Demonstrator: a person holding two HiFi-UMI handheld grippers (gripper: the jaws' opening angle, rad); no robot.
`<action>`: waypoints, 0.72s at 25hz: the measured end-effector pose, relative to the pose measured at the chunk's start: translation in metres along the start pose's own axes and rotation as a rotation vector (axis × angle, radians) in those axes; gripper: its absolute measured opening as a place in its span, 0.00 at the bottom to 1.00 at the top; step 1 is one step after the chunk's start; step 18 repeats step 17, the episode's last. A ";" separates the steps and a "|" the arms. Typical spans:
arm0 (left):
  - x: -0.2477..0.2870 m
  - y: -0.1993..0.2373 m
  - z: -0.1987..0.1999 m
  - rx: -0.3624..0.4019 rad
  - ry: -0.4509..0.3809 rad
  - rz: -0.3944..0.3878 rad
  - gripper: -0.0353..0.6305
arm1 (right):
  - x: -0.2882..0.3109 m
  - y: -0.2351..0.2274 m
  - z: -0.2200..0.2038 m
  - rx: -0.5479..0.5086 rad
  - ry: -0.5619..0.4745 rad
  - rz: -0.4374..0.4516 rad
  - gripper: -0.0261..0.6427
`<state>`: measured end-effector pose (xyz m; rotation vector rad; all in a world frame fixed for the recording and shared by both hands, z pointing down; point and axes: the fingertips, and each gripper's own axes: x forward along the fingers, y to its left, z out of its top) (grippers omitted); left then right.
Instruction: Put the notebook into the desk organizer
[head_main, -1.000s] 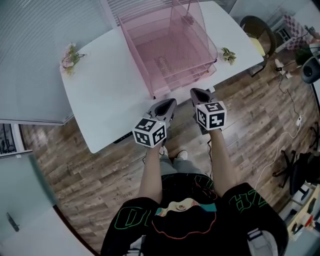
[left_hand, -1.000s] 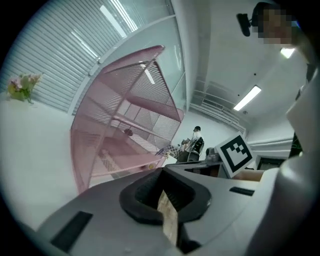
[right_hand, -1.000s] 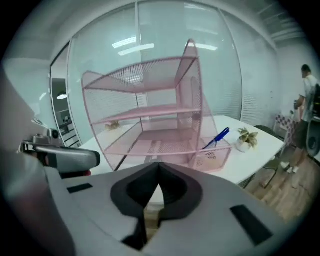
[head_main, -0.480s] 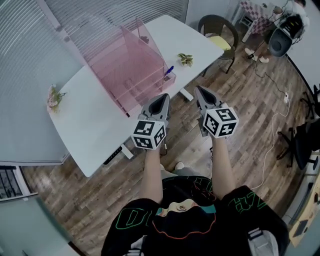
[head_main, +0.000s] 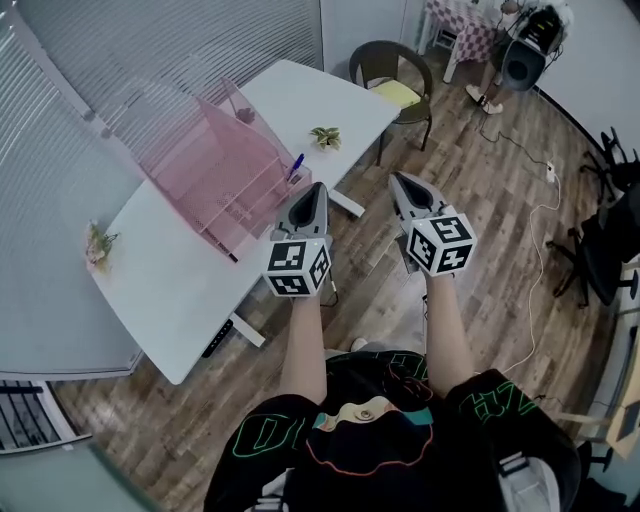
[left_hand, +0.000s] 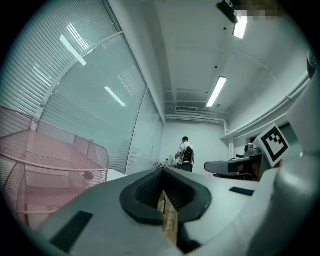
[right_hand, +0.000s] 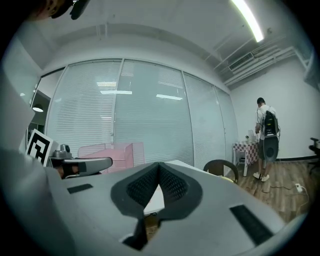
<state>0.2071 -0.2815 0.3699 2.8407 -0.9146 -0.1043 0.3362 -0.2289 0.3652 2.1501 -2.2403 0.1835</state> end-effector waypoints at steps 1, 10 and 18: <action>0.002 -0.003 0.002 0.002 -0.003 -0.006 0.05 | -0.003 -0.003 0.002 -0.001 -0.003 -0.005 0.04; 0.002 -0.006 0.008 0.040 -0.012 0.000 0.05 | -0.004 -0.002 0.012 -0.028 -0.040 0.014 0.04; -0.003 0.004 0.006 0.037 -0.003 0.032 0.05 | 0.001 0.005 0.017 -0.049 -0.059 0.046 0.04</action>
